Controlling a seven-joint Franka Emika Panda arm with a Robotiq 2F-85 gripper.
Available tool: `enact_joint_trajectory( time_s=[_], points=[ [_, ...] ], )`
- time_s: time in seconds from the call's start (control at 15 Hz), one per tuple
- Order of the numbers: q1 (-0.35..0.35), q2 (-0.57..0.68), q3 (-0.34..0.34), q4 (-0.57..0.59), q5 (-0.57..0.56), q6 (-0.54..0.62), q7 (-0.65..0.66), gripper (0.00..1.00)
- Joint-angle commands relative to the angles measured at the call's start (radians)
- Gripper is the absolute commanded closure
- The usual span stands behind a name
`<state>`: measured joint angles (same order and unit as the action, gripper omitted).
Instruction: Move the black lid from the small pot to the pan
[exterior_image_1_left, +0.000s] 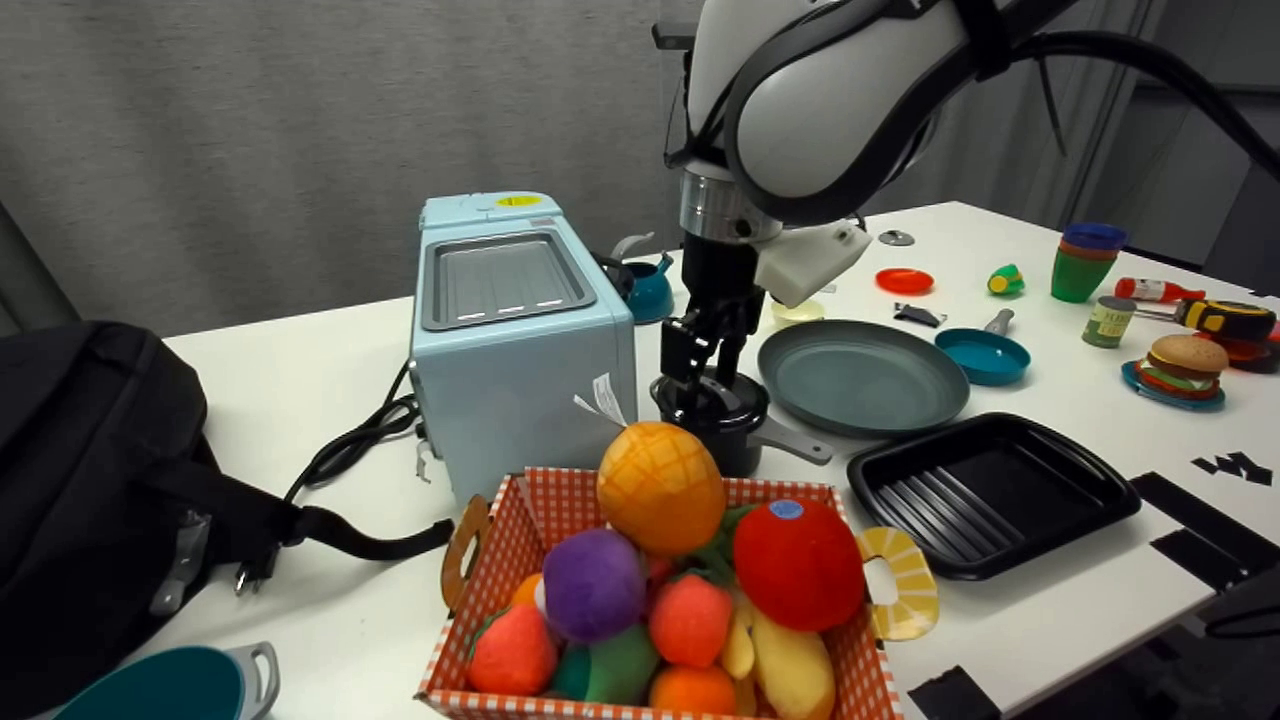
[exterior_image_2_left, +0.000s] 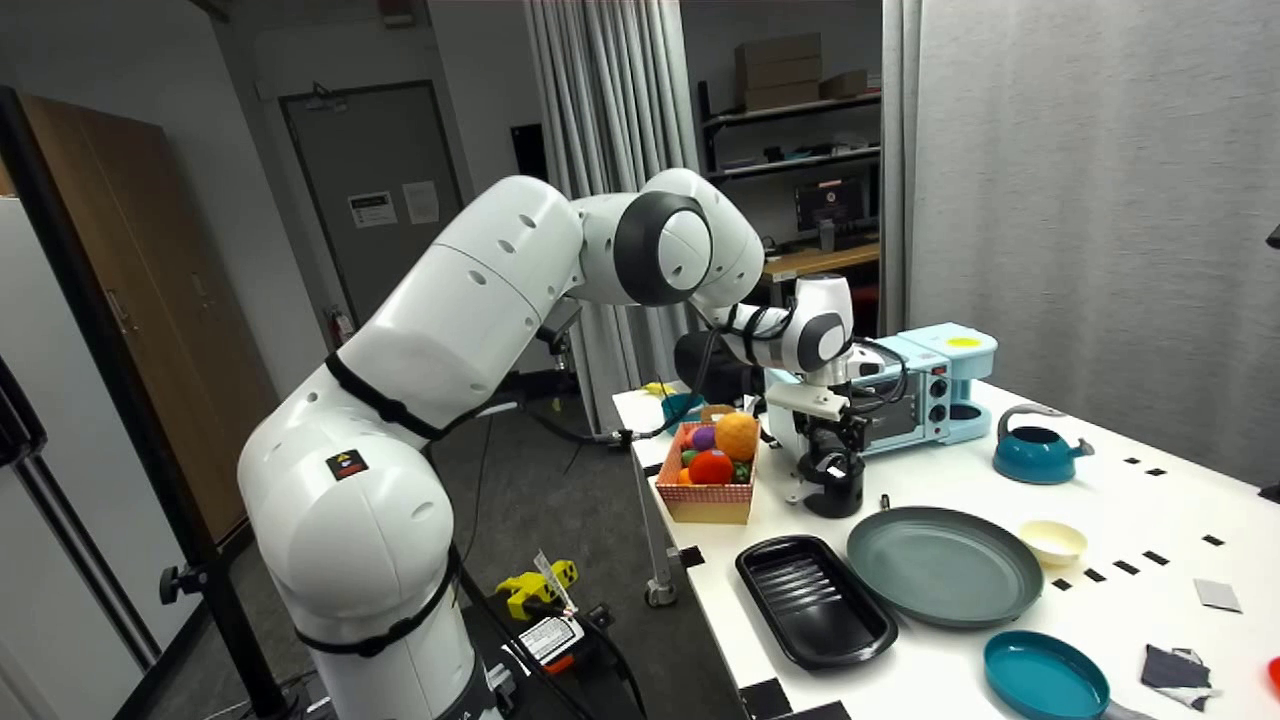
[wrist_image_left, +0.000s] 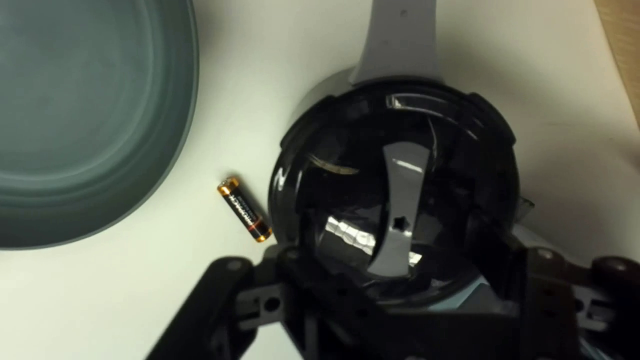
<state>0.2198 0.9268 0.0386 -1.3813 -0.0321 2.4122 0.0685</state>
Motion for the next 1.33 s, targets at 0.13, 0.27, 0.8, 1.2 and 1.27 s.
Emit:
enact_joint_trajectory(
  time_s=[0.13,0.27,0.8,1.2,1.27],
  points=[
    [0.023,0.035,-0.019,0.06,-0.024,-0.018,0.043,0.71],
    [0.023,0.035,-0.02,0.065,-0.022,-0.018,0.051,0.87],
    [0.015,0.008,-0.019,0.081,-0.004,-0.046,0.1,0.96],
    [0.004,0.002,-0.035,0.15,0.003,-0.09,0.161,0.96],
    [0.002,0.002,-0.041,0.161,0.002,-0.094,0.169,0.96]
  ],
)
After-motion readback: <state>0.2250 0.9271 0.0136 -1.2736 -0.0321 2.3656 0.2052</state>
